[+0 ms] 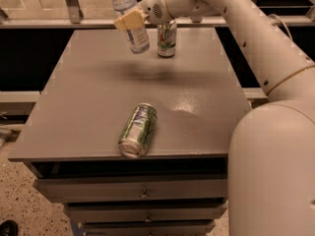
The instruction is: Knock blue plastic bottle over
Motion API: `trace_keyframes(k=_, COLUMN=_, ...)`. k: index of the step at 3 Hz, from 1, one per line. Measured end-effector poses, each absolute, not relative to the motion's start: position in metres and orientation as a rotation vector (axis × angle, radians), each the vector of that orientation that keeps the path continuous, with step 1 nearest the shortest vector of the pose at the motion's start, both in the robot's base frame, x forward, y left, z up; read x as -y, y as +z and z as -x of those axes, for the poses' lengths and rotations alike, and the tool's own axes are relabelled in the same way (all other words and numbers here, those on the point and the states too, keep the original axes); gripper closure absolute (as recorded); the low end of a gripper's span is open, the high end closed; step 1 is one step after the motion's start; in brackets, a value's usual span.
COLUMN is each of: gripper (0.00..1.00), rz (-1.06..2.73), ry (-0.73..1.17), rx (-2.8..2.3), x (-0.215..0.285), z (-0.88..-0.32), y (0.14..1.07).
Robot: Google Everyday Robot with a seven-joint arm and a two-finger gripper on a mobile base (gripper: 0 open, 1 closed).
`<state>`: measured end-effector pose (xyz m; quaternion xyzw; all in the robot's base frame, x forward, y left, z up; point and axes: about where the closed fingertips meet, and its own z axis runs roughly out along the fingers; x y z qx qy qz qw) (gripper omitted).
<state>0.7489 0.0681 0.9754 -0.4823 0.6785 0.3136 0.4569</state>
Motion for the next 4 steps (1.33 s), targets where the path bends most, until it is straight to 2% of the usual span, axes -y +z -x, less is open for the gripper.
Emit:
trace_keyframes(k=1, gripper=1.00, rz=1.372, ry=0.761, rx=-1.817, x=-0.043, z=-0.723, y=0.946)
trace_keyframes(k=2, gripper=1.00, rz=1.551, ry=0.772, rx=-1.910, x=-0.034, z=-0.692, y=0.919)
trace_keyframes(k=3, gripper=1.00, rz=1.759, ry=0.702, rx=-1.994, x=-0.032, z=-0.670, y=0.894)
trace_keyframes(k=4, gripper=0.75, rz=1.925, ry=0.633, rx=-2.033, x=-0.043, z=-0.662, y=0.869)
